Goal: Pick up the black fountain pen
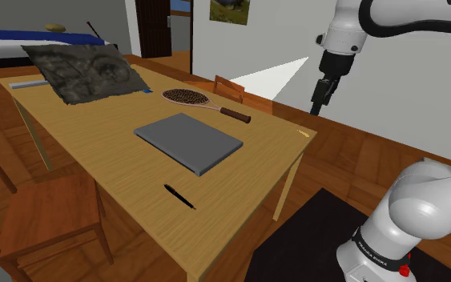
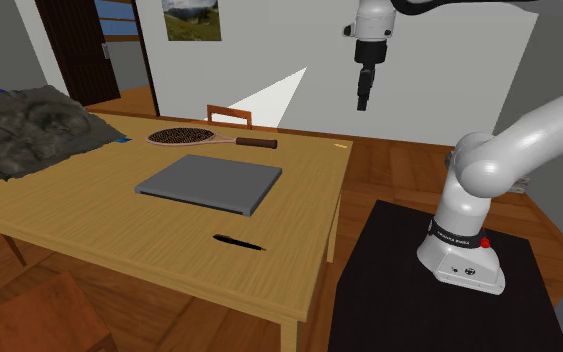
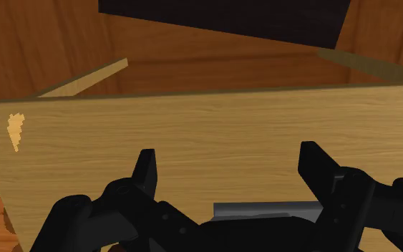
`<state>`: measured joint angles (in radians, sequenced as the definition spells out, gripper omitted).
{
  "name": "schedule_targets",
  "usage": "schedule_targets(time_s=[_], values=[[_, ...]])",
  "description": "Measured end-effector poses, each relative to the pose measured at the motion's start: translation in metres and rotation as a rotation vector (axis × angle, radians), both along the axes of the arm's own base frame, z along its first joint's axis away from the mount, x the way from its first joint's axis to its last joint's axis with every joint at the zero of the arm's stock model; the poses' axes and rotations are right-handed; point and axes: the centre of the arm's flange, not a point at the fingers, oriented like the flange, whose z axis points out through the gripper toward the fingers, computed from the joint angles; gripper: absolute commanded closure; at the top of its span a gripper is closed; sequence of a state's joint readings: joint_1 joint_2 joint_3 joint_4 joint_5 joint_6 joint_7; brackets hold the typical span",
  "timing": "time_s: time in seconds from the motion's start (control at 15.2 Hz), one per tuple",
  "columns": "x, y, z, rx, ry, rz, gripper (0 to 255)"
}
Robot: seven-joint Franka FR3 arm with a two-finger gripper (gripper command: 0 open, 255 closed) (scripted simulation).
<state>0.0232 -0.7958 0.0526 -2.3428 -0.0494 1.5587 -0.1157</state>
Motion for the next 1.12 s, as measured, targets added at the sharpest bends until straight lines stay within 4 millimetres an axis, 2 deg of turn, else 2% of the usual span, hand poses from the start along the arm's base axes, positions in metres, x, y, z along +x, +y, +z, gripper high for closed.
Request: schedule_targets(time_s=[0.13, 0.33, 1.12], values=[[0.003, 0.005, -0.003, 0.001, 0.001, 0.0, 0], [0.016, 0.03, -0.018, 0.01, 0.008, 0.002, 0], [0.075, 0.155, -0.09, 0.049, 0.04, 0.009, 0]])
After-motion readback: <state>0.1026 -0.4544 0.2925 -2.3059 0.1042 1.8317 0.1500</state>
